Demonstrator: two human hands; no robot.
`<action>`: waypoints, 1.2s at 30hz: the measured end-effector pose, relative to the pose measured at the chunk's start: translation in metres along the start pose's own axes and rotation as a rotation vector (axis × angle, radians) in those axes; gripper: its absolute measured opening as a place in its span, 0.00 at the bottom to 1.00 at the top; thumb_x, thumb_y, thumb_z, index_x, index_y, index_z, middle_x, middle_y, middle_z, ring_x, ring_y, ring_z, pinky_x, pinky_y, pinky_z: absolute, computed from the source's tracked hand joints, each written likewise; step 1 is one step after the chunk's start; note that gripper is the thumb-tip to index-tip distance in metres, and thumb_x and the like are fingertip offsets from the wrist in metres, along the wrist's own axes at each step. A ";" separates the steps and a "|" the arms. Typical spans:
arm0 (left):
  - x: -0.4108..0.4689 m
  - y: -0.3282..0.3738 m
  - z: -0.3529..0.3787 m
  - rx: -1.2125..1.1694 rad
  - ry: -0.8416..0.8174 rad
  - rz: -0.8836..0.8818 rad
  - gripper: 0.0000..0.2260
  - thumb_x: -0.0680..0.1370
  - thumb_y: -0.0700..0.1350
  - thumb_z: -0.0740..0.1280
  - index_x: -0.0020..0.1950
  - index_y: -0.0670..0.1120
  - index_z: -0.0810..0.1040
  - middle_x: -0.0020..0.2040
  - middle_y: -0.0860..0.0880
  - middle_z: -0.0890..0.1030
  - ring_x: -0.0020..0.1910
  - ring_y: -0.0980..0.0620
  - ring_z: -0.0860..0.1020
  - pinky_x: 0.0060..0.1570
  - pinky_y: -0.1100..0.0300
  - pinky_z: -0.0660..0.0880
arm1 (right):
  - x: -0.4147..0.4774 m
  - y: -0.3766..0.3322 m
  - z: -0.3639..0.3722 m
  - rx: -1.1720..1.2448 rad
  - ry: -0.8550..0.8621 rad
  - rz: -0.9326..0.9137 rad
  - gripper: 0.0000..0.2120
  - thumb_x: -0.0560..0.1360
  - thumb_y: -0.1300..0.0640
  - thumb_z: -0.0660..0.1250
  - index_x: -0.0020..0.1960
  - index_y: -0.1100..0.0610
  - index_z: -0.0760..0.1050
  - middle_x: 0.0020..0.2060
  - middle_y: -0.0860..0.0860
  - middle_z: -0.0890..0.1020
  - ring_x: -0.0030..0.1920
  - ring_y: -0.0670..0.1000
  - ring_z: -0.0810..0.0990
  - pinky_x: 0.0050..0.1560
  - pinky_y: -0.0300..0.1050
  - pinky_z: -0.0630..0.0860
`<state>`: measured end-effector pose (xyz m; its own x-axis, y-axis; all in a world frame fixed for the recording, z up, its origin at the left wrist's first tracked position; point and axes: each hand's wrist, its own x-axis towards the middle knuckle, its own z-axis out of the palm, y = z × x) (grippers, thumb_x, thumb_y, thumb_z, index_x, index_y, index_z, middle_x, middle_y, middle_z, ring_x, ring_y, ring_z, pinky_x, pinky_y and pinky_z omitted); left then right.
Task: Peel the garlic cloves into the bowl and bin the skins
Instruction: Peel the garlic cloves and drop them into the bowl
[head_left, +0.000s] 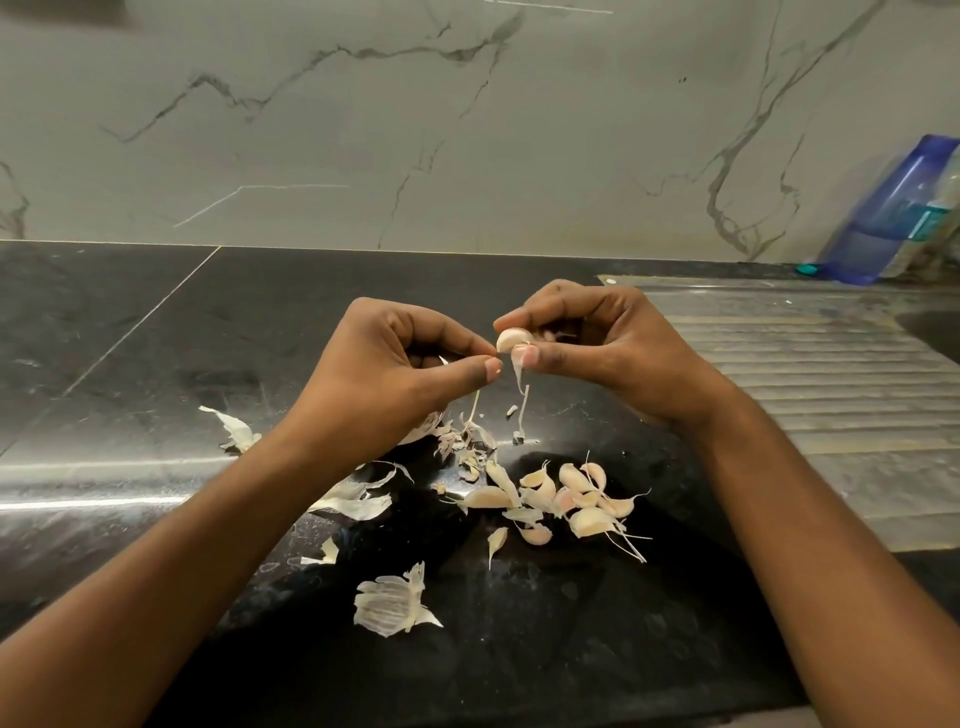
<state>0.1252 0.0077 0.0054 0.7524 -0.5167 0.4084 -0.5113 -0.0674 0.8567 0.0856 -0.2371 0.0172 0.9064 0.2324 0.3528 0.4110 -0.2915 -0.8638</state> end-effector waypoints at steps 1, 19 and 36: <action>0.000 0.000 0.000 -0.003 0.006 0.001 0.04 0.75 0.45 0.79 0.48 0.47 0.89 0.33 0.40 0.83 0.28 0.37 0.73 0.31 0.55 0.73 | 0.000 0.000 0.001 0.017 0.009 -0.001 0.14 0.74 0.59 0.78 0.60 0.57 0.86 0.52 0.56 0.85 0.52 0.59 0.81 0.59 0.51 0.80; 0.001 0.004 0.000 -0.161 0.042 0.014 0.12 0.74 0.40 0.78 0.56 0.40 0.86 0.48 0.44 0.89 0.47 0.43 0.88 0.50 0.52 0.85 | 0.001 -0.003 0.008 0.145 0.021 0.026 0.12 0.75 0.62 0.75 0.58 0.61 0.84 0.51 0.59 0.89 0.50 0.58 0.88 0.50 0.47 0.86; 0.002 0.002 0.001 -0.047 0.166 0.033 0.12 0.72 0.38 0.79 0.55 0.40 0.87 0.48 0.48 0.89 0.47 0.51 0.88 0.49 0.60 0.84 | 0.004 0.000 0.022 -0.055 0.148 -0.049 0.09 0.78 0.64 0.75 0.57 0.64 0.86 0.44 0.54 0.90 0.43 0.55 0.90 0.44 0.46 0.87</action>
<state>0.1252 0.0056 0.0071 0.7961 -0.3694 0.4794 -0.5196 -0.0110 0.8543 0.0872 -0.2160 0.0112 0.8879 0.1096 0.4468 0.4562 -0.3347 -0.8245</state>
